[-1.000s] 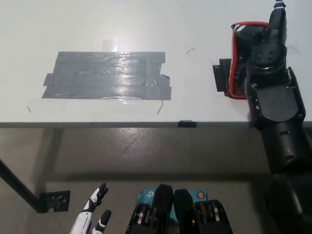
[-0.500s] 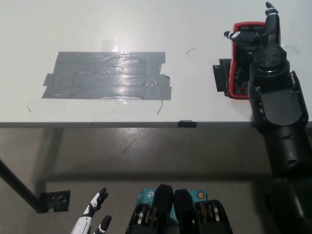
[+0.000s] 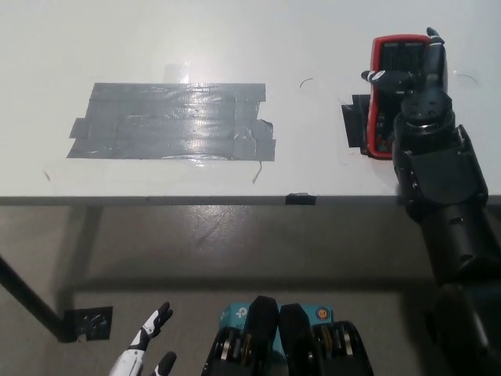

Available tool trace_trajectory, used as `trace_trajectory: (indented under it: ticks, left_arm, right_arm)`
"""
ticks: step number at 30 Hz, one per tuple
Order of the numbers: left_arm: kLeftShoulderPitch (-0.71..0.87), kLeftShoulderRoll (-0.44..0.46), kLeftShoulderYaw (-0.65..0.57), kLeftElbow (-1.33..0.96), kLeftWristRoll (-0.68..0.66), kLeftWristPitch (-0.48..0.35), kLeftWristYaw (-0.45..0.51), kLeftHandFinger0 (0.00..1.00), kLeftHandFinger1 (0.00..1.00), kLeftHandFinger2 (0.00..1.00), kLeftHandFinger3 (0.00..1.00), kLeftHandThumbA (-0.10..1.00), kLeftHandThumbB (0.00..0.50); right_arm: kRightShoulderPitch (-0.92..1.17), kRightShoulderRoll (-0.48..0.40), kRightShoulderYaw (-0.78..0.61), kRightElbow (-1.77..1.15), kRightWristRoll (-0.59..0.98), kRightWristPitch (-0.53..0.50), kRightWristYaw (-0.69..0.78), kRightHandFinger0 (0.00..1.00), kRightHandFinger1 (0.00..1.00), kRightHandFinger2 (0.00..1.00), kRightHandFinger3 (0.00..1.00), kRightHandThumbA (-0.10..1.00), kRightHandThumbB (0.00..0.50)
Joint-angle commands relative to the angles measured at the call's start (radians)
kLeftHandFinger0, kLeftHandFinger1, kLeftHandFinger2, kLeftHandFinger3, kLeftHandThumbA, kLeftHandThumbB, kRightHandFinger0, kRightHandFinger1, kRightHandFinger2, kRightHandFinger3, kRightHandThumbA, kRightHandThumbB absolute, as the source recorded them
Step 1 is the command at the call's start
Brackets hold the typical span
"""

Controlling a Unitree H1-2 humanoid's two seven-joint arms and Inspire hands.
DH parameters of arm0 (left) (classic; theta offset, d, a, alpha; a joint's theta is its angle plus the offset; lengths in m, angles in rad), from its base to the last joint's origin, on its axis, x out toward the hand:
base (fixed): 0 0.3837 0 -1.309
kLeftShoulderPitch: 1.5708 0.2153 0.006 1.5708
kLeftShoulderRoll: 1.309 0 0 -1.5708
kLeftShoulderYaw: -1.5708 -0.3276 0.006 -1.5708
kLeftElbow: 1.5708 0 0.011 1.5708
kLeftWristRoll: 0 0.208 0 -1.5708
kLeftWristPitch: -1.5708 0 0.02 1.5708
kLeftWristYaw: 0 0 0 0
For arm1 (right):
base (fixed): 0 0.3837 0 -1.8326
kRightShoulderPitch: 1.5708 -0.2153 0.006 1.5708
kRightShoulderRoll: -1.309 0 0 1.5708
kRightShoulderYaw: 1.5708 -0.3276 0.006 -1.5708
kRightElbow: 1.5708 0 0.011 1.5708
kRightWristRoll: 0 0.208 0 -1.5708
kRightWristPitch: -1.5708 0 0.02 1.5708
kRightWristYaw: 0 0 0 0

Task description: The robot first picks the multimeter with right hand and then unfolds the black stand on the back of it using left hand

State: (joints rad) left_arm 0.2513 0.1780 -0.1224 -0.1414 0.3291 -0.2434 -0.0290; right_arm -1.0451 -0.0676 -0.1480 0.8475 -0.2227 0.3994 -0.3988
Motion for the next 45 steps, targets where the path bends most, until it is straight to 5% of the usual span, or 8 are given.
trace_trajectory:
  ticks: [1, 13, 27, 30, 33, 37, 42, 45]
  left_arm:
    - [-0.001, 0.023, -0.013, -0.018, -0.012, -0.054, -0.018, 1.0, 1.0, 0.99, 1.0, 1.0, 0.003]
    - [-0.018, 0.04, -0.026, -0.016, -0.021, -0.086, -0.023, 1.0, 1.0, 0.98, 1.0, 1.0, 0.0]
    - [-0.011, 0.045, -0.025, 0.0, -0.007, -0.113, -0.018, 1.0, 1.0, 0.92, 1.0, 1.0, 0.0]
    - [-0.016, 0.046, -0.022, -0.007, -0.005, -0.107, -0.02, 1.0, 1.0, 0.9, 1.0, 1.0, 0.0]
    - [-0.024, 0.049, -0.022, 0.002, -0.007, -0.125, -0.019, 1.0, 0.97, 0.86, 1.0, 1.0, 0.0]
    - [-0.028, 0.055, -0.02, -0.012, 0.008, -0.109, -0.024, 1.0, 0.97, 0.85, 1.0, 1.0, 0.0]
    - [-0.019, 0.054, -0.018, -0.011, 0.012, -0.113, -0.017, 1.0, 0.92, 0.82, 1.0, 1.0, 0.0]
    - [-0.016, 0.057, -0.018, -0.013, 0.026, -0.116, -0.016, 1.0, 0.9, 0.82, 1.0, 1.0, 0.0]
  right_arm:
    - [-0.081, 0.003, 0.002, 0.018, 0.019, -0.087, -0.053, 1.0, 1.0, 1.0, 1.0, 0.95, 0.5]
    - [-0.141, -0.003, 0.071, 0.115, -0.024, -0.067, -0.105, 1.0, 1.0, 1.0, 1.0, 0.91, 0.5]
    - [-0.154, -0.044, 0.364, 0.378, -0.183, -0.146, -0.341, 0.87, 0.71, 0.71, 1.0, -0.02, 0.379]
    - [-0.152, -0.049, 0.361, 0.404, -0.169, -0.183, -0.348, 0.92, 0.8, 0.74, 0.75, -0.1, 0.35]
    - [-0.142, -0.055, 0.366, 0.422, -0.169, -0.19, -0.359, 0.61, 0.51, 0.54, 0.62, -0.1, 0.297]
    - [-0.148, -0.058, 0.35, 0.425, -0.142, -0.204, -0.325, 0.56, 0.47, 0.5, 0.79, -0.1, 0.26]
    - [-0.127, -0.049, 0.272, 0.358, -0.077, -0.353, -0.355, 0.38, 0.32, 0.34, 0.57, -0.1, 0.309]
    - [-0.13, -0.034, 0.196, 0.278, -0.022, -0.406, -0.349, 0.0, 0.06, 0.27, 0.94, -0.1, 0.273]
